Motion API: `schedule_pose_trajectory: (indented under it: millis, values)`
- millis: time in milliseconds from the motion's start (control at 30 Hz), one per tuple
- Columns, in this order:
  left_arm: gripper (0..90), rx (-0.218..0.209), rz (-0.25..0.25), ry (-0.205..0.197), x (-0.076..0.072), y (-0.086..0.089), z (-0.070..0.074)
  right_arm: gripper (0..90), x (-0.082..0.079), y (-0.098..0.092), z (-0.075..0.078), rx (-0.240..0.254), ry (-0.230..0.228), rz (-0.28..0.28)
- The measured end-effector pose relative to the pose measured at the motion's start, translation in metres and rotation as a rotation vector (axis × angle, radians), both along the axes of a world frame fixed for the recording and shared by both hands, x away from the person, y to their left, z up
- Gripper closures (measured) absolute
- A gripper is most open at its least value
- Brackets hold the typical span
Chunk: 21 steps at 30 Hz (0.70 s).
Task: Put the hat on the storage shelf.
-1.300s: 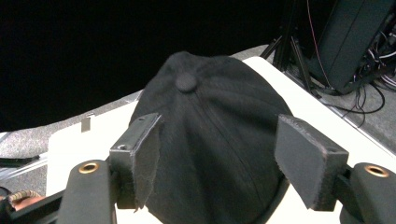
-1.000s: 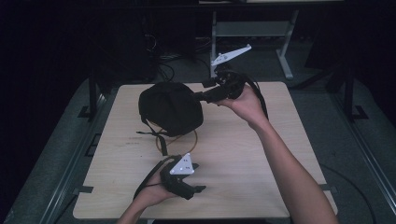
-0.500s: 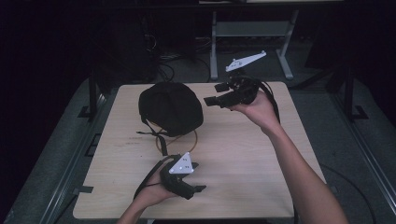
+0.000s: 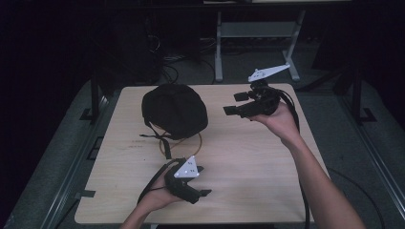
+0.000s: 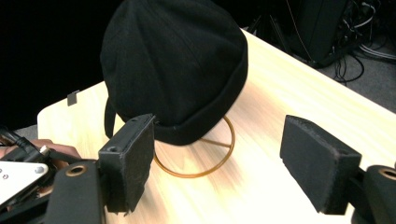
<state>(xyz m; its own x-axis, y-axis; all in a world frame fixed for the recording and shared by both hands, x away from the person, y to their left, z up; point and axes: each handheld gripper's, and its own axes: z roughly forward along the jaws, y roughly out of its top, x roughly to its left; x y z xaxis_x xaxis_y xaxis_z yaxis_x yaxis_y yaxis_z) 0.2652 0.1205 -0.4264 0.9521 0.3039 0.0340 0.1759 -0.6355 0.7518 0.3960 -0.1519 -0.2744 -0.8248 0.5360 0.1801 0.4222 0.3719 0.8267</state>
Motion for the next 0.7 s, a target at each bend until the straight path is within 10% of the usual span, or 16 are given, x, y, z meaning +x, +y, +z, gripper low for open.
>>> schedule_pose_trajectory:
  millis: [700]
  values:
    - [23.1, 0.005, 0.003, 0.0, 0.001, -0.001, -0.001, 25.2, -0.027, -0.044, -0.027, 0.008, 0.007, -0.034]
